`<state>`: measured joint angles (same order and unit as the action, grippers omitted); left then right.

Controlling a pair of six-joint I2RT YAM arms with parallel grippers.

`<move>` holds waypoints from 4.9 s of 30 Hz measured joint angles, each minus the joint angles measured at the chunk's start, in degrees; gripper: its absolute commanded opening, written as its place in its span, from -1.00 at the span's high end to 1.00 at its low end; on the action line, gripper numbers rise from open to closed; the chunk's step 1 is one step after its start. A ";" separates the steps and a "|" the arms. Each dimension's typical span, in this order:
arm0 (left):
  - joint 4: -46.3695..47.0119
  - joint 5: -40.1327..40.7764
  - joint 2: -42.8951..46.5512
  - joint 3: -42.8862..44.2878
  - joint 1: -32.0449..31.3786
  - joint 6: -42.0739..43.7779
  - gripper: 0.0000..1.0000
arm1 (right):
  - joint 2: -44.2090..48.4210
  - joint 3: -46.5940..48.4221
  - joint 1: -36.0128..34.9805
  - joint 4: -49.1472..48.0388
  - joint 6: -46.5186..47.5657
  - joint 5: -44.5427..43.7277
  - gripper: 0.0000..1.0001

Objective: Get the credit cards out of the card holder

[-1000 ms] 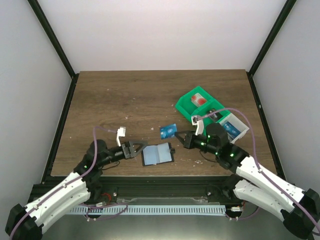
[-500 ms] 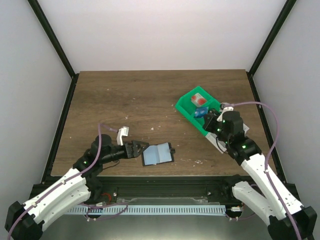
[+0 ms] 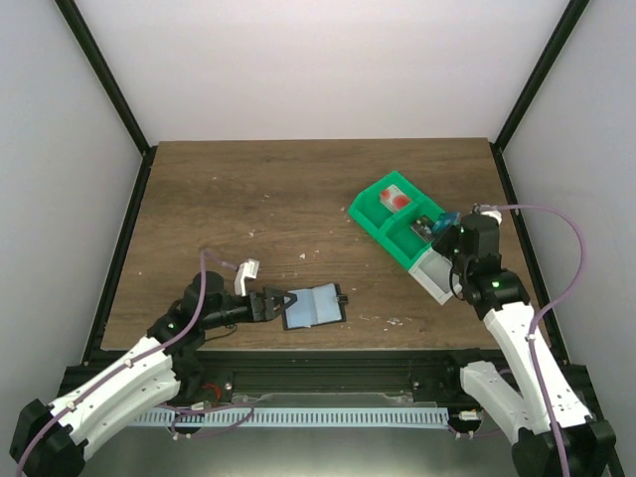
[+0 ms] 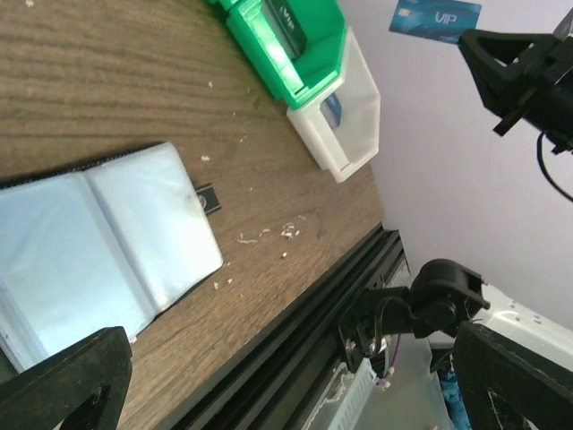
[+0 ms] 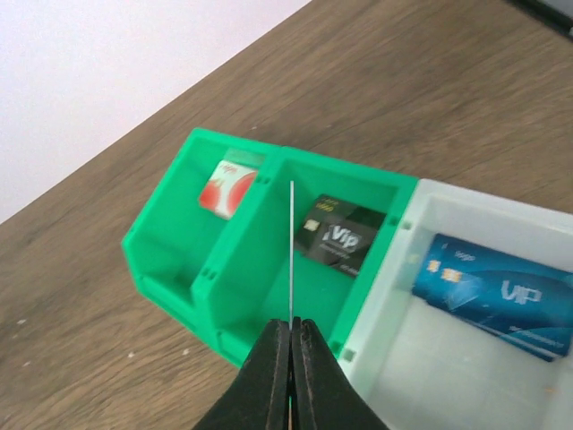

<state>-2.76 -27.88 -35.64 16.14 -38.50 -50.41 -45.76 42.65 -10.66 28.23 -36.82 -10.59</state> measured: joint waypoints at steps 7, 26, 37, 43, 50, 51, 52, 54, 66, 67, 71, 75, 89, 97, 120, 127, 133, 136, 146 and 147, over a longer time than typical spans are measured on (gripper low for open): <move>0.26 -1.81 0.37 -1.51 0.00 -0.09 -1.00 | -3.50 0.04 6.27 0.46 1.42 -0.17 0.99; 0.04 -4.11 0.11 -1.90 0.00 1.01 -1.00 | -9.75 -4.85 16.98 -2.71 1.05 6.32 0.99; 0.13 -4.11 0.68 -4.15 0.00 -0.52 -0.99 | -9.94 -7.43 17.33 -7.26 0.81 9.53 0.99; 0.20 -4.11 0.55 -4.15 0.00 -0.83 -1.00 | -12.66 -8.41 18.12 -10.80 0.55 11.93 0.99; 0.15 -3.87 -0.20 -4.15 0.00 -0.81 -0.99 | -15.54 -9.66 21.05 -13.94 0.61 15.02 0.99; 0.15 -3.85 -0.26 -4.15 0.00 -0.81 -1.00 | -15.52 -10.25 21.86 -14.60 0.72 15.98 0.99; 0.13 -3.82 -0.39 -4.15 0.00 -0.81 -1.00 | -15.52 -10.84 22.69 -15.28 0.87 17.09 0.99; 0.15 -3.72 -0.66 -4.15 0.00 -0.81 -1.00 | -15.54 -11.54 24.04 -16.11 1.36 18.71 0.99; 0.37 -3.41 -1.64 -4.15 0.00 -1.42 -1.00 | -16.48 -13.27 25.94 -18.67 3.82 22.21 0.99; 0.48 -3.39 -1.64 -4.15 0.00 -1.53 -1.00 | -16.59 -13.27 25.97 -18.69 3.82 22.21 0.99; 0.76 -3.41 -1.64 -4.15 0.00 -2.05 -0.99 | -16.81 -13.62 26.25 -20.06 4.31 23.47 0.99; 1.03 -3.41 -1.64 -4.15 0.00 -2.12 -0.99 | -16.63 -14.69 26.67 -21.73 4.90 24.92 0.99; 1.44 -3.45 -1.97 -4.15 0.00 -2.32 -0.99 | -16.63 -15.72 29.35 -22.23 7.26 26.88 0.95; 1.44 -3.50 -1.97 -4.17 0.00 -2.60 -0.99 | -16.63 -15.72 29.51 -21.84 7.58 26.43 0.78; 2.51 -3.65 -2.01 -4.70 0.00 -3.54 -1.00 | -13.16 -14.10 29.62 -17.16 6.16 22.56 0.57; 2.80 -3.21 -4.42 -4.68 0.00 -1.60 -0.97 | -10.86 -9.86 29.62 -13.33 6.80 26.10 0.54; 2.69 -2.03 -9.07 -3.67 0.00 1.20 -0.97 | -4.22 -9.68 29.46 -11.80 5.64 32.50 0.53; 3.61 -1.90 -11.58 -3.28 0.00 1.49 -0.98 | -4.15 -9.68 27.78 -10.69 4.83 35.52 0.52; 16.04 -2.75 -20.11 -3.96 0.02 -1.49 -1.00 | -5.57 -12.90 4.90 -12.28 -0.74 36.44 0.47; 17.51 -2.89 -20.70 -4.28 0.04 -2.16 -1.00 | -5.90 -13.49 3.13 -12.70 -1.60 36.50 0.46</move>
<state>14.74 -30.76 -56.34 11.86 -38.46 -52.58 -51.66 29.17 -7.53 15.53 -38.41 25.91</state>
